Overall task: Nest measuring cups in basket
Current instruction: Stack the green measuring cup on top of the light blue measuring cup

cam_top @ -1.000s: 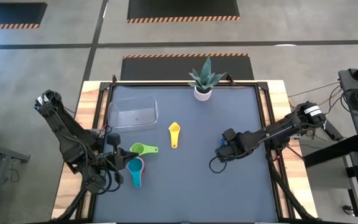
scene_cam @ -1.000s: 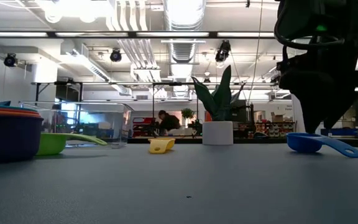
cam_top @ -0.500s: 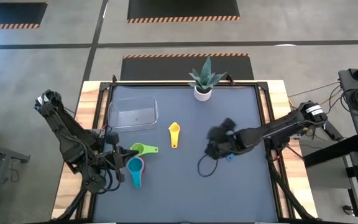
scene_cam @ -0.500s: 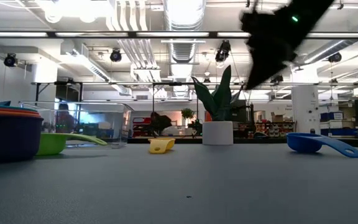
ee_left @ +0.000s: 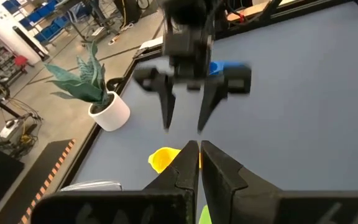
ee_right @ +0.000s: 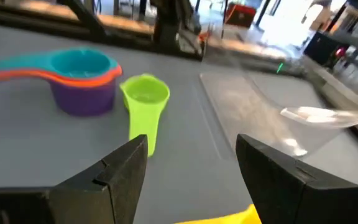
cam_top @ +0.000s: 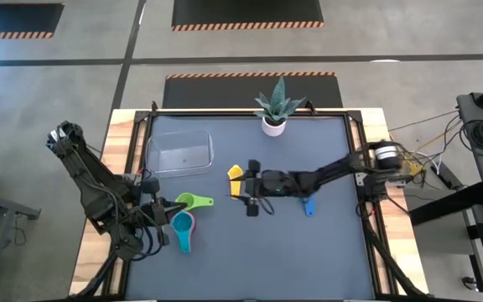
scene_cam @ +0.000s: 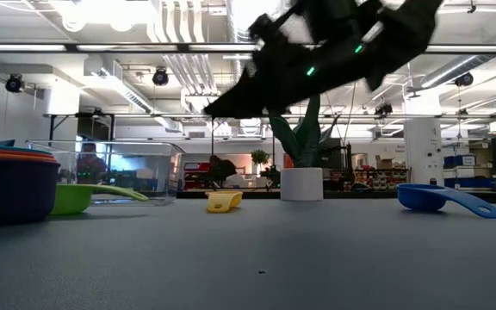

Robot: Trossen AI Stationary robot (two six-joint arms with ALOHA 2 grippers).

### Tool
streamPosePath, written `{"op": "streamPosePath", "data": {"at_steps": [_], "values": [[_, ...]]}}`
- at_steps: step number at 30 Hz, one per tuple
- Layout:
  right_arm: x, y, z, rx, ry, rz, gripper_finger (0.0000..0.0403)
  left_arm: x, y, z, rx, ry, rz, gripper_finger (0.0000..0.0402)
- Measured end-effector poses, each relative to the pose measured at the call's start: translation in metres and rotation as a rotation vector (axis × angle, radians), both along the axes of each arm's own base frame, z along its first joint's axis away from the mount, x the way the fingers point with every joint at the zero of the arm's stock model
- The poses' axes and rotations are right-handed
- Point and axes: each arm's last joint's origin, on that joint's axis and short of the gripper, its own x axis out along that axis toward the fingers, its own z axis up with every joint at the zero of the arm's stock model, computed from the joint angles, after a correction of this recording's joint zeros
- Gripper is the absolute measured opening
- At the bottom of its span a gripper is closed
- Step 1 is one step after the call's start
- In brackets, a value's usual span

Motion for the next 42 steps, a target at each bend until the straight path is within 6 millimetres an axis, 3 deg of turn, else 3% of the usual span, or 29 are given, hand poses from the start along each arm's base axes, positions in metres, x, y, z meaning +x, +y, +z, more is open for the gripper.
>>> {"op": "streamPosePath", "data": {"at_steps": [8,20,42], "values": [[0.056,-0.015,-0.026,0.03,0.026,0.076,0.0239,0.0,0.0,0.0,-0.019,-0.008,0.008,0.0],[0.118,-0.013,-0.04,0.153,0.085,0.146,0.0242,0.0,0.0,0.0,-0.013,-0.016,0.015,0.0],[0.124,-0.007,-0.066,0.192,0.156,0.121,0.0231,0.0,0.0,0.0,-0.012,-0.01,0.012,0.0]]}}
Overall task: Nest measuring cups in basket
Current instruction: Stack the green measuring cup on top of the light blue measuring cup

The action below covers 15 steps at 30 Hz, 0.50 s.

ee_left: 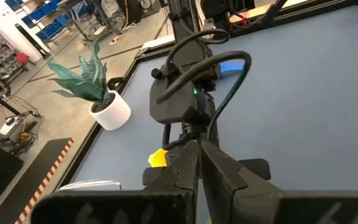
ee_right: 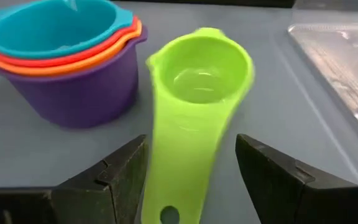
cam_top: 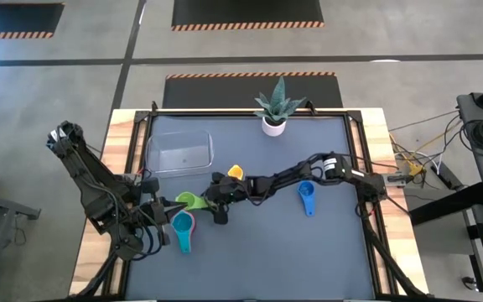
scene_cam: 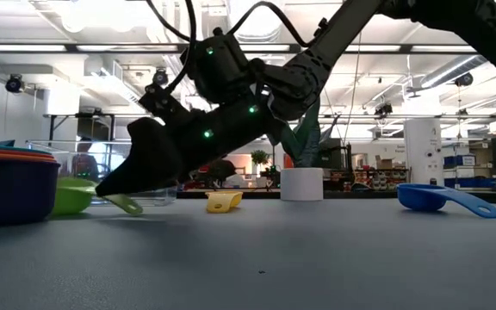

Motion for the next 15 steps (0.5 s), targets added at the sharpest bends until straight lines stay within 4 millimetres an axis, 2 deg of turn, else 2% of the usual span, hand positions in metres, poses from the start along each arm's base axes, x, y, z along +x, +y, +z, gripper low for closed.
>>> {"op": "streamPosePath", "data": {"at_steps": [15], "values": [[0.0023,0.0063,0.0013,0.008,-0.004,-0.01,0.0231,-0.0001,0.0001,-0.0001,0.001,0.002,-0.001,0.0]]}}
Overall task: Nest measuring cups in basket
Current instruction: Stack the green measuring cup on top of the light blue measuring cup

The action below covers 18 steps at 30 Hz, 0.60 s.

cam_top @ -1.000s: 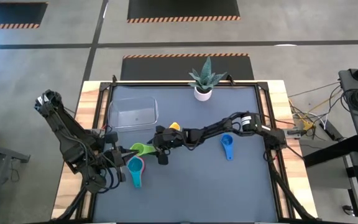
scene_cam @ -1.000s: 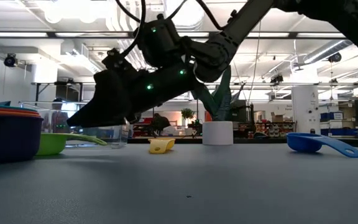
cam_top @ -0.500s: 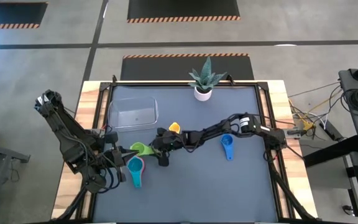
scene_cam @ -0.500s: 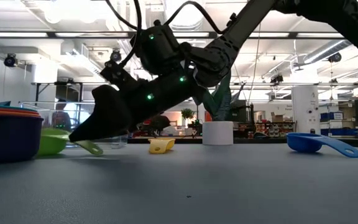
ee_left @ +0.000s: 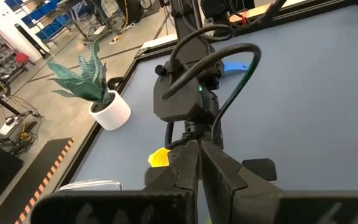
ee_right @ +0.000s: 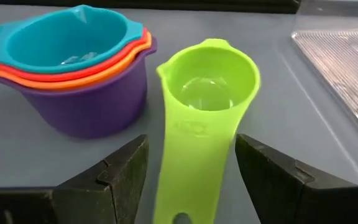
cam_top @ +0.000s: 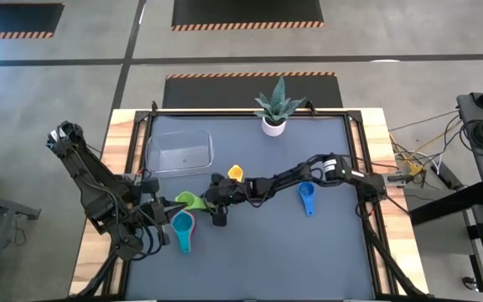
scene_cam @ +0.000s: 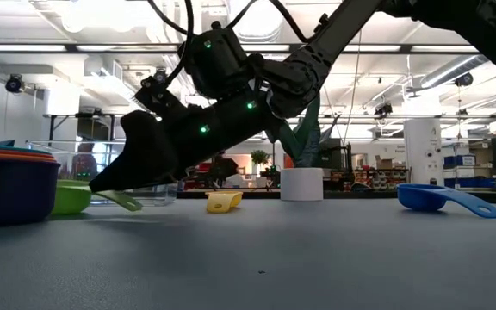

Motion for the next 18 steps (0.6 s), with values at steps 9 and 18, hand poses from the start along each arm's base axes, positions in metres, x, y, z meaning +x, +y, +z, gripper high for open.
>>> {"op": "streamPosePath", "data": {"at_steps": [9,18], "values": [[0.004,0.0,-0.018,0.002,0.031,-0.012,0.022,0.0,0.0,0.0,-0.002,0.0,-0.001,0.0],[0.004,0.001,-0.017,-0.011,0.03,-0.019,0.0167,0.0,0.0,0.0,-0.002,0.0,-0.001,0.0]]}}
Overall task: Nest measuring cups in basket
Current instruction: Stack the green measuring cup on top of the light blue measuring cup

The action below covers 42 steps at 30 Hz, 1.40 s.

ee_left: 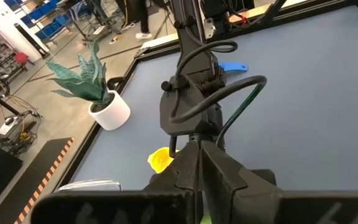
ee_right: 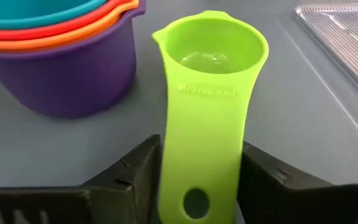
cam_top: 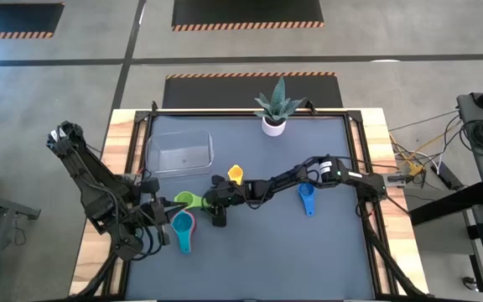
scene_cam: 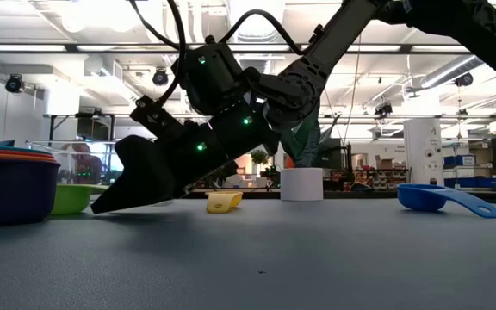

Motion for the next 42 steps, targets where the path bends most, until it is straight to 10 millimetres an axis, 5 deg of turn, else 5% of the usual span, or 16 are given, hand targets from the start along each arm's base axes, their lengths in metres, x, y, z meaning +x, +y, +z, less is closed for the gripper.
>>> {"op": "streamPosePath", "data": {"at_steps": [8,16,33,42], "values": [[0.001,0.0,0.001,0.0,-0.003,0.0,0.0117,0.0,0.0,0.0,0.0,0.0,0.0,0.0],[0.0,0.0,0.007,0.017,0.005,-0.008,0.0123,0.0,0.0,0.0,0.0,0.0,0.0,0.0],[-0.02,0.01,0.091,0.134,0.038,-0.121,0.0114,0.0,0.0,0.0,-0.001,-0.003,0.0,0.0],[-0.032,0.059,0.115,0.187,-0.024,-0.212,0.0115,0.0,-0.001,0.0,-0.004,0.002,-0.005,0.0]]}}
